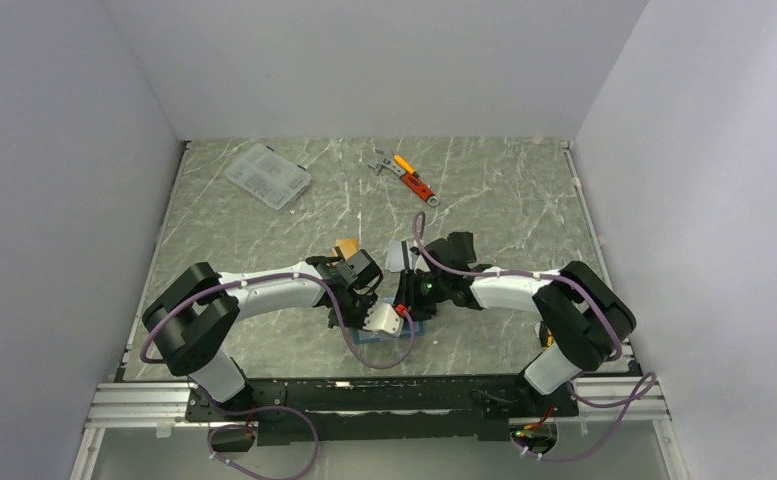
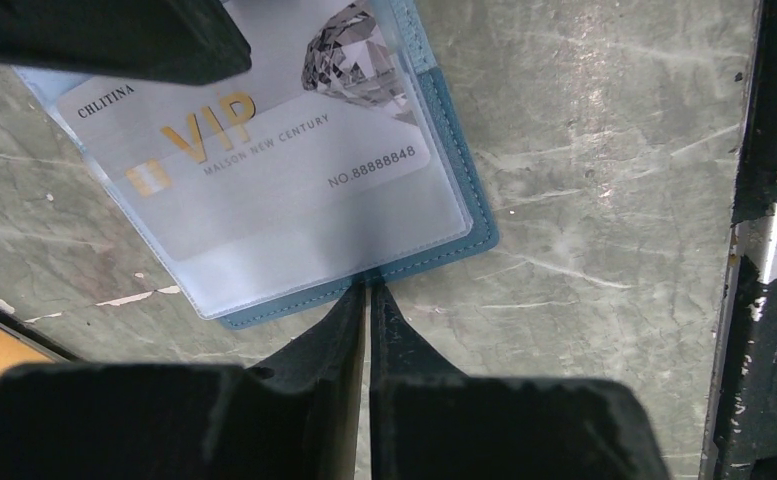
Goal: Put the credit cards into the card holder
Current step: Insert the credit card into the card holder.
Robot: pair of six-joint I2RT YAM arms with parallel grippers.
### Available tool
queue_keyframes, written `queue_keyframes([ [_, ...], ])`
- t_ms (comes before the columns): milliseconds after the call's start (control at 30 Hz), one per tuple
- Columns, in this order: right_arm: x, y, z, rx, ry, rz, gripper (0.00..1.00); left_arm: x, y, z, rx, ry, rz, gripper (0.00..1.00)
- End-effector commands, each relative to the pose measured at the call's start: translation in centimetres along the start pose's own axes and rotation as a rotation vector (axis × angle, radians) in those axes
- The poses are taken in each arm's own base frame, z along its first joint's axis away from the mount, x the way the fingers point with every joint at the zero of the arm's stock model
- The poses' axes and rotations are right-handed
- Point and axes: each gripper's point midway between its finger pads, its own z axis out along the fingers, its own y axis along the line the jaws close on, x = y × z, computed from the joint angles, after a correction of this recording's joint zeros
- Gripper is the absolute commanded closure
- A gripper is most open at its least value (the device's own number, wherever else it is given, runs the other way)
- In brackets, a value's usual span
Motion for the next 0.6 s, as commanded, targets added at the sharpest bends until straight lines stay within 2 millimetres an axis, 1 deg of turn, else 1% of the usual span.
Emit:
queue_keyframes([
  [0, 0.9, -2.2, -1.0, 0.1, 0.008, -0.001, 0.62, 1.0, -2.6, 1.6, 0.095, 0.015, 0.006, 0.89],
  [67, 0.7, -2.3, -1.2, 0.107, -0.003, -0.002, 0.66, 1.0, -2.6, 1.6, 0.094, 0.014, 0.009, 0.89],
  [133, 0.4, -2.3, -1.2, 0.118, -0.017, -0.003, 0.77, 1.0, -2.6, 1.6, 0.092, 0.014, 0.008, 0.89],
  [167, 0.1, -2.3, -1.2, 0.122, -0.027, -0.005, 0.85, 1.0, -2.5, 1.6, 0.093, 0.014, 0.007, 0.9],
  [200, -0.1, -2.2, -1.1, 0.125, -0.032, -0.006, 0.91, 0.9, -2.5, 1.5, 0.094, 0.014, 0.005, 0.9],
  [300, -0.5, -2.3, -0.6, 0.138, -0.029, -0.006, 1.0, 0.7, -2.4, 1.5, 0.092, 0.006, 0.005, 0.9],
  [367, -0.5, -2.3, -0.2, 0.151, -0.022, -0.011, 1.0, 0.6, -2.4, 1.4, 0.092, 0.005, 0.006, 0.9],
  [567, -0.7, -1.1, 0.6, 0.139, -0.027, -0.029, 1.0, 0.5, -2.2, 1.4, 0.088, 0.0, 0.009, 0.9],
])
